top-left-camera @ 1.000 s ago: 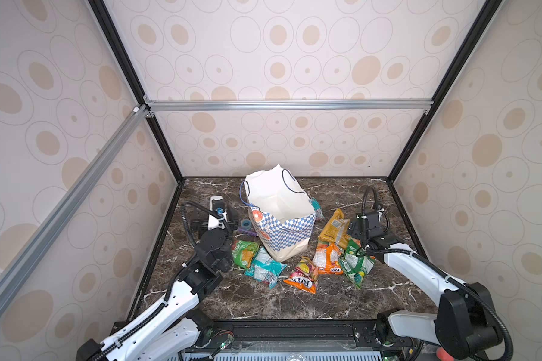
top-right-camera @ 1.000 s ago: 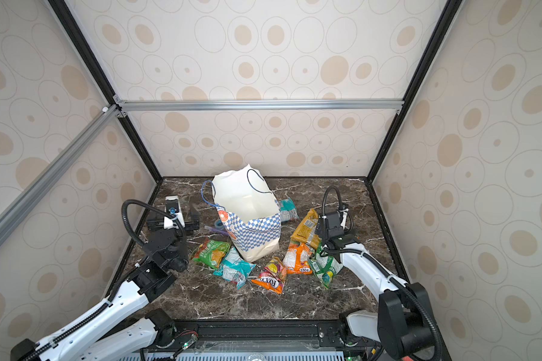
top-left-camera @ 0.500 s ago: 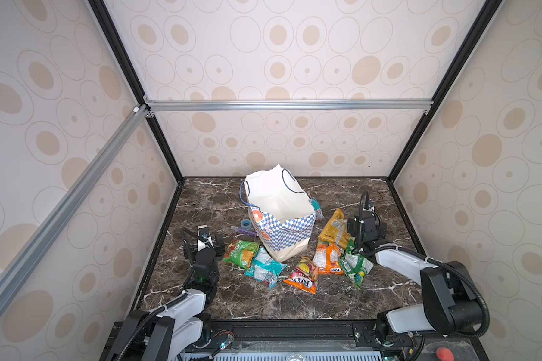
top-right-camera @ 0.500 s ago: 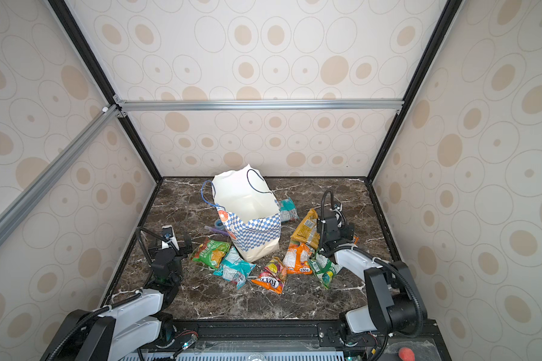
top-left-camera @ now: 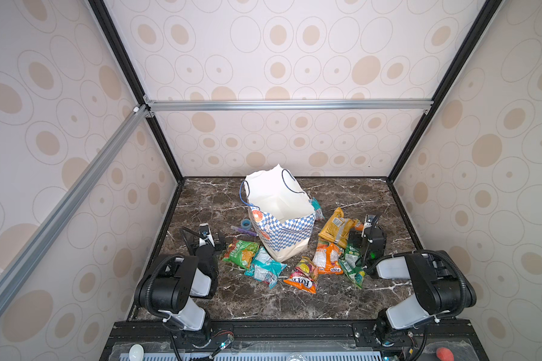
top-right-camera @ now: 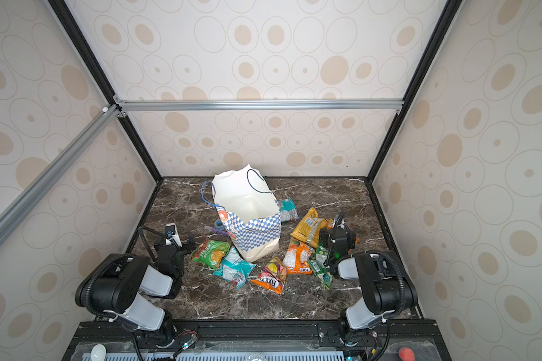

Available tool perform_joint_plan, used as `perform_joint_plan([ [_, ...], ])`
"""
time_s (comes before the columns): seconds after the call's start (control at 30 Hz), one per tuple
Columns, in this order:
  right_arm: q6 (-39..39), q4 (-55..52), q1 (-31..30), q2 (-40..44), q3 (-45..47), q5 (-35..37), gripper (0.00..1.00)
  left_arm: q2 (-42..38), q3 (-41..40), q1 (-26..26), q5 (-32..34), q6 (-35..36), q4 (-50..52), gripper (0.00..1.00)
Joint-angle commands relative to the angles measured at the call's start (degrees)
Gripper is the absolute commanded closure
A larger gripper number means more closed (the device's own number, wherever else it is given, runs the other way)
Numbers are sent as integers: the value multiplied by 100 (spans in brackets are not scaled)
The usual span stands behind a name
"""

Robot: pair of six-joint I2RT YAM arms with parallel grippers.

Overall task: Take the snacks out of the paper bag
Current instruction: Reset both arms

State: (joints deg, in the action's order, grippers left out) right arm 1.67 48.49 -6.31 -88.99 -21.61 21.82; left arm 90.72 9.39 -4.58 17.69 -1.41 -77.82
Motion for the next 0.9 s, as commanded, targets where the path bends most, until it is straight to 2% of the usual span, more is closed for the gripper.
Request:
perform_joint_plan([
  [0.0,41,-88,57,95,-155,-213,0,-52,321,184,-354,-136,14,2],
  [0.87,7,12,68,75,-129,-196,0,-19,289,102,-372,-2,-115,2],
])
